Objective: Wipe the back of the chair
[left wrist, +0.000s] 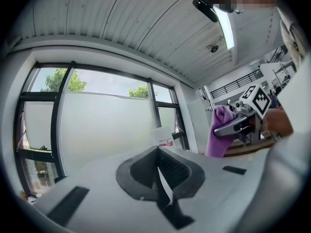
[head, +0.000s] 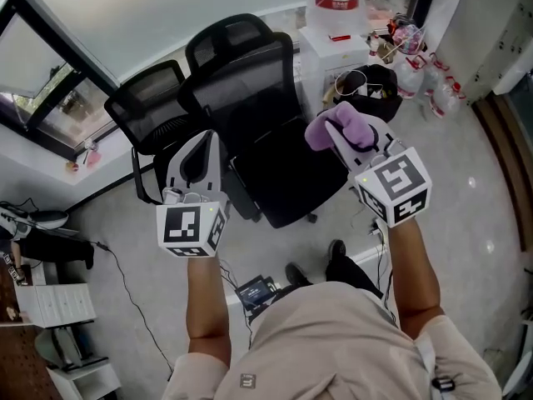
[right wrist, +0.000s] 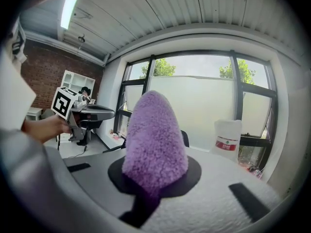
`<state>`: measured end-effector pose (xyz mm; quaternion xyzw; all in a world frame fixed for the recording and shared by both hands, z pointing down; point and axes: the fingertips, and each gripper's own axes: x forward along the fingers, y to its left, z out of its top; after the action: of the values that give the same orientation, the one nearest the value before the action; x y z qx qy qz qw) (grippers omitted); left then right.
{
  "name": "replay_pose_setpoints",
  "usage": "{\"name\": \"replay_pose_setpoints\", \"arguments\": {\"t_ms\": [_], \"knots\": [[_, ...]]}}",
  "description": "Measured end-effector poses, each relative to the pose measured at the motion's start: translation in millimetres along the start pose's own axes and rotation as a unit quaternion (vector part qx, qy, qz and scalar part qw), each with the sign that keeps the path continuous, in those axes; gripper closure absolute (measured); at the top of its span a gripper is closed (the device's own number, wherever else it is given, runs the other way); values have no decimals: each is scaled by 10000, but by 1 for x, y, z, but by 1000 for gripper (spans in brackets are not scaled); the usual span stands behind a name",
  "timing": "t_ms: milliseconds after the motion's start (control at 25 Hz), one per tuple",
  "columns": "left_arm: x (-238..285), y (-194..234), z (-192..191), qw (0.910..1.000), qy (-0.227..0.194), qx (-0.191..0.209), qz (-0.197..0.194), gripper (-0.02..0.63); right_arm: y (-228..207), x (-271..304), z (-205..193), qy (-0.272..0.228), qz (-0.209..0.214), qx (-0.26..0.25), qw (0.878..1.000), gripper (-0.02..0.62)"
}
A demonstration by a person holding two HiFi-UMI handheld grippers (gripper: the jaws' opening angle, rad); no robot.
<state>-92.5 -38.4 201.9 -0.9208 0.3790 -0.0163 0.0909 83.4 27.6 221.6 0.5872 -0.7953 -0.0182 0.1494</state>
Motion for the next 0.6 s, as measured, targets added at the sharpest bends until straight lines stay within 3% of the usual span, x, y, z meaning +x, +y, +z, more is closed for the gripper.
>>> {"name": "replay_pose_setpoints", "arguments": {"t_ms": [240, 600], "knots": [[25, 21, -14, 9995, 139, 52, 269, 600, -22, 54, 1, -88, 330, 5, 9994, 574], [87, 56, -46, 9933, 494, 22, 1049, 600, -66, 158, -7, -164, 1221, -91, 9923, 574]]}}
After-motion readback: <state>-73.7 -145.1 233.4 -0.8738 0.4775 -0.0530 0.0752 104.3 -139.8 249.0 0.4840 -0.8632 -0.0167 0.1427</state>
